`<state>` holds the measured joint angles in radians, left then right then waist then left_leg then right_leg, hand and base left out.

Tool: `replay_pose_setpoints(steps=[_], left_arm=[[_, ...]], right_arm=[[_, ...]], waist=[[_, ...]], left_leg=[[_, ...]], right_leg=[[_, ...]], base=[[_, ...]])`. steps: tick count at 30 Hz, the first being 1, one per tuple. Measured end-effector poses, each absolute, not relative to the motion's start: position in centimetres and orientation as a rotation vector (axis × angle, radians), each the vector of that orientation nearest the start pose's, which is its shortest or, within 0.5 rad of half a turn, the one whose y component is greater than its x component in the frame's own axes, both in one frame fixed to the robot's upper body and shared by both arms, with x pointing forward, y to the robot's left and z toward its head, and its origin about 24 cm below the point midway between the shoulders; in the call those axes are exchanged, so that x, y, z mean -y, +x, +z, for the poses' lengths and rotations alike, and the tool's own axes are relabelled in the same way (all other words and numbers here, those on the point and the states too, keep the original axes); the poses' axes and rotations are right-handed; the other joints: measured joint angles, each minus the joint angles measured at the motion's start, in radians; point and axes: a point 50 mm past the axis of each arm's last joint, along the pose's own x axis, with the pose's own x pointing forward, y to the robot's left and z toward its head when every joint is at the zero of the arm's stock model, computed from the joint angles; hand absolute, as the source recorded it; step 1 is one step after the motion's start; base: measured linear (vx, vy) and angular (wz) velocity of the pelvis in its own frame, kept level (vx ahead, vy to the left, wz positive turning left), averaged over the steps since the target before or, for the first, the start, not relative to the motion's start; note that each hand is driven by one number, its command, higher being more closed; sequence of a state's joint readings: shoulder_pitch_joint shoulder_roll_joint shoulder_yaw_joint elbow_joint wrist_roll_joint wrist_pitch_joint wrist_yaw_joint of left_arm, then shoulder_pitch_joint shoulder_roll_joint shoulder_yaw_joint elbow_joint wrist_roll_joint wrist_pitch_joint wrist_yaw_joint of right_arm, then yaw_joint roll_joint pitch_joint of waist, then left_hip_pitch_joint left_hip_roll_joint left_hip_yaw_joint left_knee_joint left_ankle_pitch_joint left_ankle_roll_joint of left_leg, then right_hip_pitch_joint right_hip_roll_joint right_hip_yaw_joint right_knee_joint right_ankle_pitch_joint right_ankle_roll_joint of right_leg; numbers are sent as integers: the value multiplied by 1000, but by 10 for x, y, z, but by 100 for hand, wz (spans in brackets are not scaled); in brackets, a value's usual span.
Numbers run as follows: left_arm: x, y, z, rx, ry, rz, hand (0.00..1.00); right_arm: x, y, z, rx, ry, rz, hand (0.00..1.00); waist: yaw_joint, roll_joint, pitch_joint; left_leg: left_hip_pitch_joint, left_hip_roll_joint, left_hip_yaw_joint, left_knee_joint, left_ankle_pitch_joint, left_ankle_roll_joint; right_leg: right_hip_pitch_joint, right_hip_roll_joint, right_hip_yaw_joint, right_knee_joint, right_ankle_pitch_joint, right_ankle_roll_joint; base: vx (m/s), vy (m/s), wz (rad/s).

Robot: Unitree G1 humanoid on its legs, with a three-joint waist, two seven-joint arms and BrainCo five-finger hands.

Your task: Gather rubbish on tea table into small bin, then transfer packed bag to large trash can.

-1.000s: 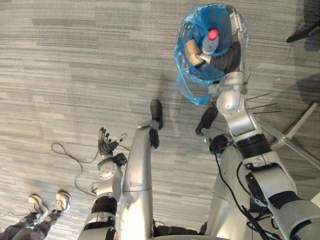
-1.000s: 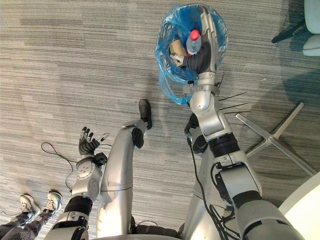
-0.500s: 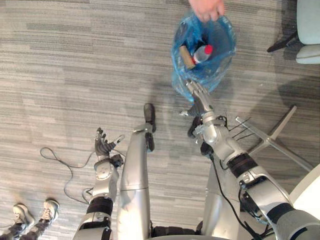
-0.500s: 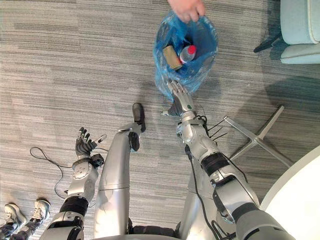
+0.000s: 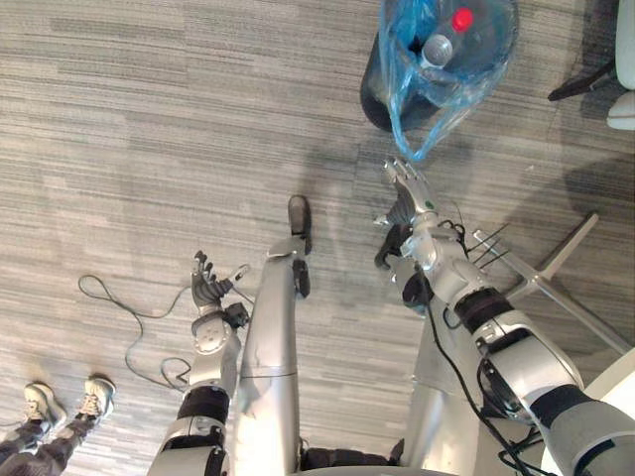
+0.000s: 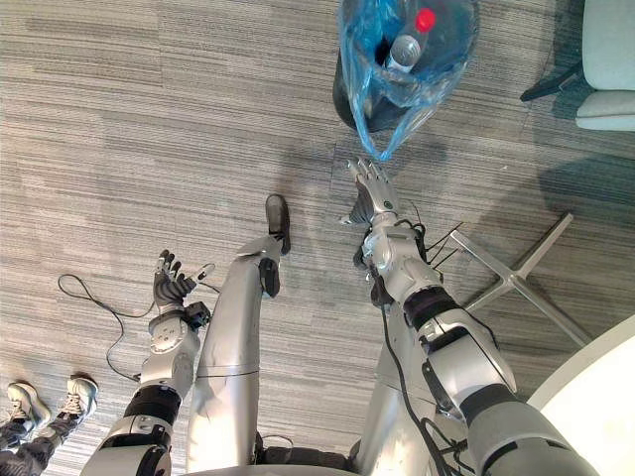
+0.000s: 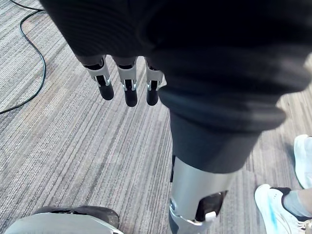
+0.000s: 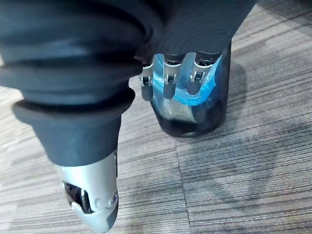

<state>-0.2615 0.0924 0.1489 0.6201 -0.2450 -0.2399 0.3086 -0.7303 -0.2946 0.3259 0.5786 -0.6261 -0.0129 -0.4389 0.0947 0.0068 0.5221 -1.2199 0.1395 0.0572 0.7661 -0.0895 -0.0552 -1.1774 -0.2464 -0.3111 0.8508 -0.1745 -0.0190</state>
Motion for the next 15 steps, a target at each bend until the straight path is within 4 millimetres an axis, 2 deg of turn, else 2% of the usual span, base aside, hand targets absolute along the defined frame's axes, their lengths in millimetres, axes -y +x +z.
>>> replay_pose_setpoints(steps=[2,7,12,15], left_arm=[[-208,284,-8,-132,-169,474,0],[-200,284,-6,-124,-194,464,0],[-200,284,-9,-142,-190,463,0],[-198,282,-16,-180,-182,455,0]], right_arm=[[134,363,149,489,-935,-248,0],[149,355,163,537,-812,-428,0],[151,349,158,527,-766,-462,0],[148,345,141,473,-758,-434,0]], waist=[[-3,0,0],[-11,-3,-2],[-26,-3,-2],[-25,-3,-2]], left_leg=[[32,0,5,-11,-1,1],[65,18,42,-33,2,2],[95,25,46,-33,12,8],[159,33,52,-47,11,9]], right_leg=[[30,0,1,-10,0,1],[51,0,9,-21,1,0],[78,4,9,-21,4,-5],[145,15,7,-48,10,-14]], base=[[0,0,0],[-30,-35,0],[3,-22,-3],[12,-19,-8]])
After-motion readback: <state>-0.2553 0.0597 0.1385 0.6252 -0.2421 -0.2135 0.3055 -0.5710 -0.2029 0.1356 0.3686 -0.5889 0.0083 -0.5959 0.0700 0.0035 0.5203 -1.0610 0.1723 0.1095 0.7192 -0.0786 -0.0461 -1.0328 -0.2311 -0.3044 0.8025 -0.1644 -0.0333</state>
